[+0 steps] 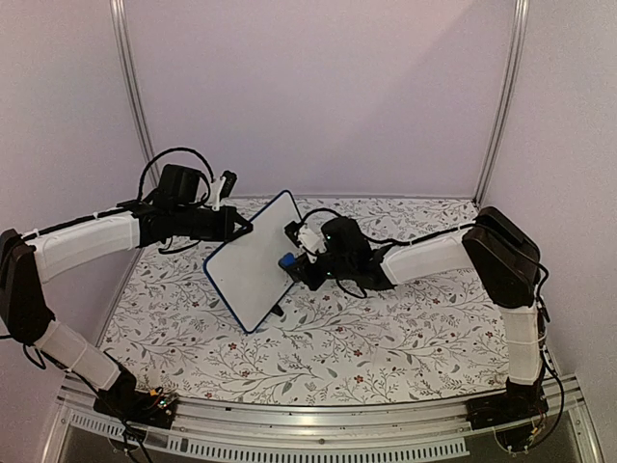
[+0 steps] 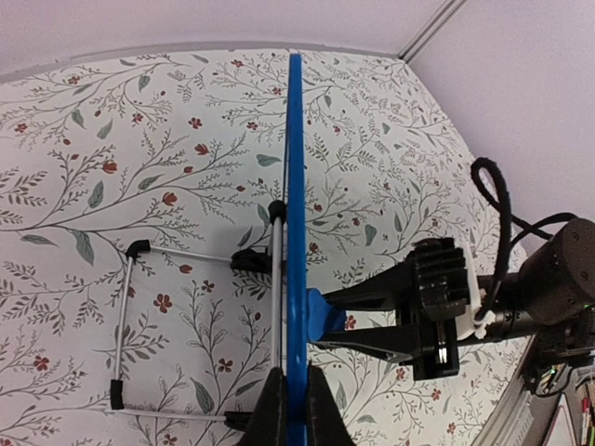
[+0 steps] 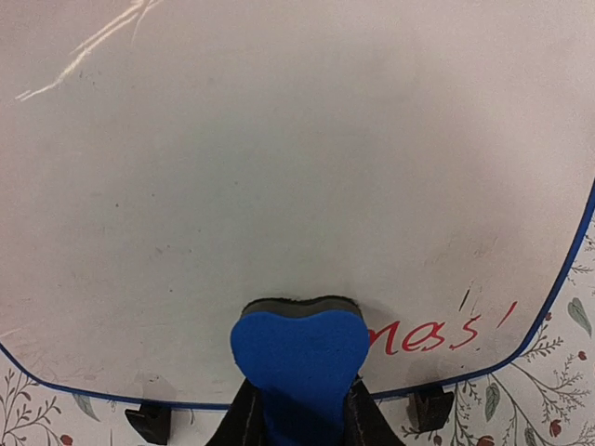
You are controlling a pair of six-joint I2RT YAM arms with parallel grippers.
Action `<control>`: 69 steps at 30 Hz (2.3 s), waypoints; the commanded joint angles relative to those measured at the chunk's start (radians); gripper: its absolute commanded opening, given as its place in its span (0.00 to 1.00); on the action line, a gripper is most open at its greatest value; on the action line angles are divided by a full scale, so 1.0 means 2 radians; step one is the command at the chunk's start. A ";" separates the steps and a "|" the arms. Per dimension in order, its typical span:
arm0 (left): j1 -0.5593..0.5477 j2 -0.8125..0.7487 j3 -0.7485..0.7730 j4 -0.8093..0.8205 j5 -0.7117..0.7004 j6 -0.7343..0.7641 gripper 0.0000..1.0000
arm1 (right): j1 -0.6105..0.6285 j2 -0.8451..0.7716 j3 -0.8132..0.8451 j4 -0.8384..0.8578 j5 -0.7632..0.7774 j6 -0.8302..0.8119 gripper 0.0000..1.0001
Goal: Erase the whiteboard
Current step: Erase the center of the board.
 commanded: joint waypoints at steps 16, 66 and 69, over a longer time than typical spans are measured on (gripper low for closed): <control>-0.009 0.011 -0.002 -0.018 0.022 -0.001 0.00 | 0.006 0.024 -0.035 -0.024 0.010 0.012 0.16; -0.009 0.010 -0.002 -0.017 0.023 -0.001 0.00 | -0.006 0.035 -0.027 -0.040 0.010 0.011 0.16; -0.010 0.011 -0.002 -0.018 0.022 -0.001 0.00 | -0.006 0.033 -0.032 -0.038 0.009 0.012 0.16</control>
